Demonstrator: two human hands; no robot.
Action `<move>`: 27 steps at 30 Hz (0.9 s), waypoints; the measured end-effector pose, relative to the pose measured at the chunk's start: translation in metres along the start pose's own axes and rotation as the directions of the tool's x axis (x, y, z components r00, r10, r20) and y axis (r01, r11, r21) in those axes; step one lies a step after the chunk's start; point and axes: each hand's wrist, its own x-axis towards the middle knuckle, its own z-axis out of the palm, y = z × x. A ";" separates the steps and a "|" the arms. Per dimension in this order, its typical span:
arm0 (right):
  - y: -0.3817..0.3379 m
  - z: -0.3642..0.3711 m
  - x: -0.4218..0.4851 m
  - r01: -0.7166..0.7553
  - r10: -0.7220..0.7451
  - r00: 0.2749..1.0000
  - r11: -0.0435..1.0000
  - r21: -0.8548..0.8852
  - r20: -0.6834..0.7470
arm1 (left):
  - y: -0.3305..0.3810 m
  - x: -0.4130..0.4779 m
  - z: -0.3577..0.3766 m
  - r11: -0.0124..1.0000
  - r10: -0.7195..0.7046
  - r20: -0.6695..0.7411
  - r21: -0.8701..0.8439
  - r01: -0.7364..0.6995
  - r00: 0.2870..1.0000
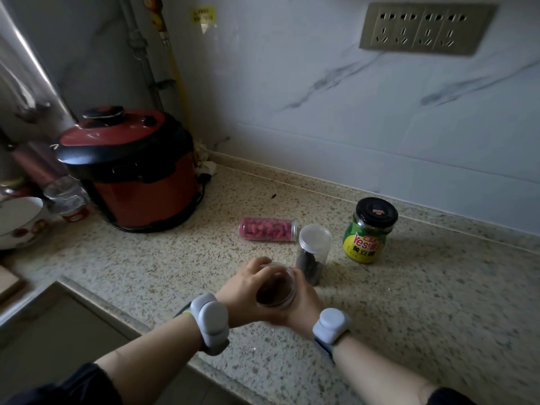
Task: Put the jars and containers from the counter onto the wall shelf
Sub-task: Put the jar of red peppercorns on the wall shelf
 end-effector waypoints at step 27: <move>-0.010 -0.023 0.020 -0.102 0.076 0.966 0.991 0.092 0.247 | -0.009 0.024 -0.078 0.989 0.065 0.416 0.097 -0.115 0.907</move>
